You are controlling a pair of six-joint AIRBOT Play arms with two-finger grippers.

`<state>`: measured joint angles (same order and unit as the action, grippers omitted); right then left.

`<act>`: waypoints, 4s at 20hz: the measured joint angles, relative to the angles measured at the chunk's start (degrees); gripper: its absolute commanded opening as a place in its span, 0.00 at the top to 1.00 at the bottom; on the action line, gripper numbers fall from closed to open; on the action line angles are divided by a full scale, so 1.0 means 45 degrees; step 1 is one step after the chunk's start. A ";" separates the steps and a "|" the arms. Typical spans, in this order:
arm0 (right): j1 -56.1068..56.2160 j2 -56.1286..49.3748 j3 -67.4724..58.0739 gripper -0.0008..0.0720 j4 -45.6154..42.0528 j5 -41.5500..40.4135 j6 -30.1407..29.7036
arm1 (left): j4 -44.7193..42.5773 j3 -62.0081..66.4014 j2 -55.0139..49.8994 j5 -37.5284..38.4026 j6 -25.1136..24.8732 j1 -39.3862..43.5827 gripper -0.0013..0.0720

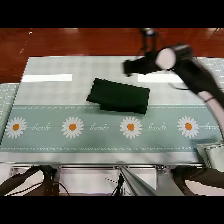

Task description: Fold the shirts.

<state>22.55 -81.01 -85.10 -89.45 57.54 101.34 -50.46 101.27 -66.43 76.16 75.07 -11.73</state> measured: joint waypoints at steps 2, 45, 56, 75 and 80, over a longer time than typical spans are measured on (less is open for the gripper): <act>-0.1413 0.0442 0.0102 0.33 -0.1948 0.2103 -0.0957 | -0.0277 0.0000 0.0000 0.0019 -0.0005 -0.0005 0.95; -1.3571 0.5702 0.3274 0.96 0.8286 0.4250 -0.2914 | -0.0651 -0.0029 -0.2565 0.0748 0.0117 0.2161 0.95; -2.1337 0.7631 0.1535 0.96 0.1443 0.9811 -0.2807 | -0.0578 -0.0034 -0.4376 -0.0165 -0.0146 0.2419 0.95; -2.3261 0.8359 0.1472 0.38 -0.3473 1.0744 -0.2871 | -0.0544 -0.0029 -0.4609 -0.2618 -0.1229 0.2356 0.95; -2.3261 0.8359 0.1472 0.40 -0.2725 0.9680 -0.2793 | -0.0549 0.0015 -0.4498 -0.2599 -0.1258 0.2331 0.94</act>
<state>-82.13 -43.40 -78.48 -101.71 101.10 88.77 -52.93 101.34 -86.67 64.47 69.41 -1.23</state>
